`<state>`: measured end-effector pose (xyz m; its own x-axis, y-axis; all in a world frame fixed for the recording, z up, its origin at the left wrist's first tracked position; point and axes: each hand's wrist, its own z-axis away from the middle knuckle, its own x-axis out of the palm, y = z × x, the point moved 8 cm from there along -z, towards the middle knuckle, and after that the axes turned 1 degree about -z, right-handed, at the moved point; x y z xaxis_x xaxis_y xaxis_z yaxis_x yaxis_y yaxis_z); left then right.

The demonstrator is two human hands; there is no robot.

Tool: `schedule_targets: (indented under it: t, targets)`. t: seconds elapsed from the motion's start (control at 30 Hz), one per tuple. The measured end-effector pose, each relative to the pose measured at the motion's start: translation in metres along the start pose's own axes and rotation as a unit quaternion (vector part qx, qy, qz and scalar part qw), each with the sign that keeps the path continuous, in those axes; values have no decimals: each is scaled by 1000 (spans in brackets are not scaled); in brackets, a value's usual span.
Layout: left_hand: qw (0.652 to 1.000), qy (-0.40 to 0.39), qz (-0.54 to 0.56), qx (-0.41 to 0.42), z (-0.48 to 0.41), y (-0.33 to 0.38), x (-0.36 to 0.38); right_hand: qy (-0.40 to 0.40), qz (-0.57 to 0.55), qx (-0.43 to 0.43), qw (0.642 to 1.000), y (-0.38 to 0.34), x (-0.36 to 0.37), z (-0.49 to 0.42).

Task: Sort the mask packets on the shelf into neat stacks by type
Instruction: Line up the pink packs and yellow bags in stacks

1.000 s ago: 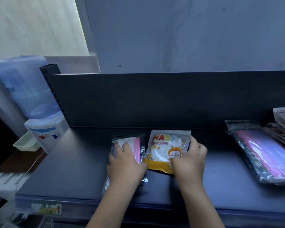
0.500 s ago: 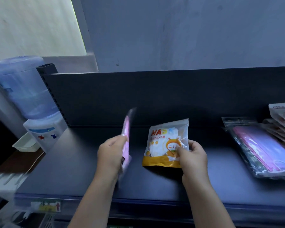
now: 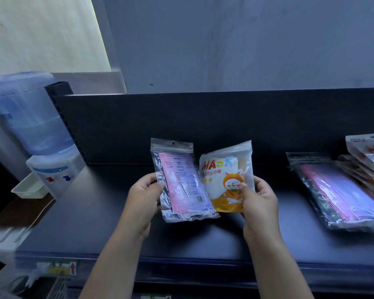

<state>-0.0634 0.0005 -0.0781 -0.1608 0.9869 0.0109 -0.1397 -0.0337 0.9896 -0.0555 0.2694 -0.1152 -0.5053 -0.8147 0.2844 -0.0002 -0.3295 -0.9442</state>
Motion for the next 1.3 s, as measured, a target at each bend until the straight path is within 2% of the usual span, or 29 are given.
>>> schedule_targets:
  t: [0.23,0.77,1.0,1.3]
  targets:
    - [999,-31,-10,0,5,-4,11,4,-21,-2,1000,-3,-9,3]
    - [994,37,1,107,22,27,52,41,-50,-49,997,-43,-52,0]
    - [991,44,-20,123,37,34,123,38,-66,-44,996,-76,-102,-20]
    - [992,47,-31,111,65,37,248,65,-62,-69,994,-162,-213,-64]
